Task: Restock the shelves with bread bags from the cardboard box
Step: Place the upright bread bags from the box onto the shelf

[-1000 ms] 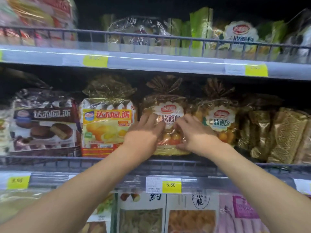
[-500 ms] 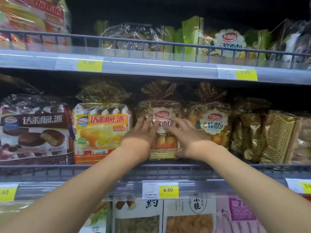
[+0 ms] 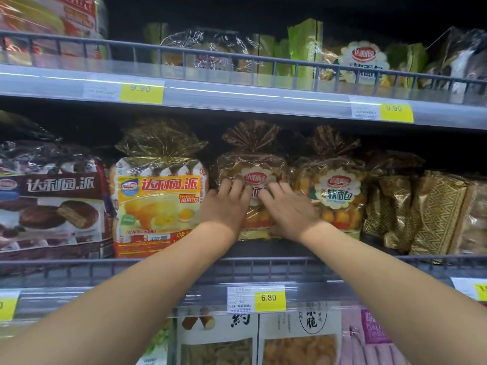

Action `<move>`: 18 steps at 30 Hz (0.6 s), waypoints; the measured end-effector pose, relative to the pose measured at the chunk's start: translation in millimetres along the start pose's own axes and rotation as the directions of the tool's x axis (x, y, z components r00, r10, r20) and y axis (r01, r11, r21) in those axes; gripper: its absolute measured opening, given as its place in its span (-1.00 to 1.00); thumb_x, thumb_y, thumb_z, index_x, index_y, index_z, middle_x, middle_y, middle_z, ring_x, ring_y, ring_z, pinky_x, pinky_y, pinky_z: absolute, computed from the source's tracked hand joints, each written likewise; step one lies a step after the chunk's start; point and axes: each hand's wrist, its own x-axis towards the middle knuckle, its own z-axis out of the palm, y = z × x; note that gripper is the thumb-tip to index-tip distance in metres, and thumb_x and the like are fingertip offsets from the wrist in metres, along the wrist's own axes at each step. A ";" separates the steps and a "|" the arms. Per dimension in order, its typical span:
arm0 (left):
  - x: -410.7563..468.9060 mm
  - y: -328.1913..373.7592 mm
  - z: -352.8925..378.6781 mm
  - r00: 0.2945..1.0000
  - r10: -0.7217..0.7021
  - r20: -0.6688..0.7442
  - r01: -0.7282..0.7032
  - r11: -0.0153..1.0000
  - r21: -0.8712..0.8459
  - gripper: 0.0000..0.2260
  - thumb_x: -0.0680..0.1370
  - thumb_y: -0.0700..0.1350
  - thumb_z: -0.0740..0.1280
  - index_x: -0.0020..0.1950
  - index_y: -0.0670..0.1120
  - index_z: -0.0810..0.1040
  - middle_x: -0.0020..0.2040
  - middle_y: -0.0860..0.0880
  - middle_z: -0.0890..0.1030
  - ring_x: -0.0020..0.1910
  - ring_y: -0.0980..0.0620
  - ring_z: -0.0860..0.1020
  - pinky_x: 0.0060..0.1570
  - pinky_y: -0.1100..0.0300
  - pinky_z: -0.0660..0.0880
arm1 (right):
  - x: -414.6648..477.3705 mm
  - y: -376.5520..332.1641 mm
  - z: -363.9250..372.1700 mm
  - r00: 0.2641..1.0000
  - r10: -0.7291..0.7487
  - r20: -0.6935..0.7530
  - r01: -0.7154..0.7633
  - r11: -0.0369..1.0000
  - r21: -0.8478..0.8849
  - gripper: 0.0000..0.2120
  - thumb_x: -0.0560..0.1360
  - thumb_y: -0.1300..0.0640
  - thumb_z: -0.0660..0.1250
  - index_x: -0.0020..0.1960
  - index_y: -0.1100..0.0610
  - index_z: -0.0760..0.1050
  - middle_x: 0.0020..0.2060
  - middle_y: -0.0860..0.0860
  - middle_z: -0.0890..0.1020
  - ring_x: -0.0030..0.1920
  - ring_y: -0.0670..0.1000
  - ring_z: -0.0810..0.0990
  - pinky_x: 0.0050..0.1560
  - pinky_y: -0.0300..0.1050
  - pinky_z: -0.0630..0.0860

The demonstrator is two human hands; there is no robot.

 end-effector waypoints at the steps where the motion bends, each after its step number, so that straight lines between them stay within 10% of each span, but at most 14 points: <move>1: -0.2 -0.9 -0.5 1.000 0.006 0.005 -0.006 1.000 -0.006 -0.16 0.52 -0.12 0.45 0.63 -0.06 -0.02 0.60 -0.15 0.05 0.55 -0.20 0.13 0.33 0.00 0.38 | -1.1 0.6 -0.4 1.000 0.003 0.009 -0.003 1.000 0.003 -0.22 0.30 -0.09 0.58 0.39 0.02 0.27 0.27 0.02 0.39 0.28 0.08 0.39 0.07 0.01 0.56; 9: -6.6 -5.2 -20.0 0.997 0.010 0.071 0.000 0.990 -0.141 -0.21 0.56 -0.14 0.38 0.66 -0.02 -0.02 0.64 -0.12 0.04 0.58 -0.20 0.10 0.38 -0.08 0.38 | -25.8 21.1 -28.6 0.998 0.020 0.066 -0.027 0.994 0.103 -0.38 0.49 -0.17 0.42 0.46 -0.08 0.27 0.38 -0.04 0.35 0.38 0.06 0.32 0.19 0.08 0.49; 18: -58.2 46.2 -69.2 0.970 0.103 -0.220 -0.163 0.947 -0.276 -0.41 0.49 0.09 0.37 0.50 -0.02 0.35 0.51 -0.16 0.37 0.46 -0.22 0.35 0.25 -0.17 0.48 | -151.4 75.7 -65.4 0.972 0.174 -0.160 -0.148 0.975 0.165 -0.47 0.46 -0.18 0.42 0.35 0.01 0.48 0.29 0.06 0.50 0.30 0.15 0.47 0.15 0.15 0.57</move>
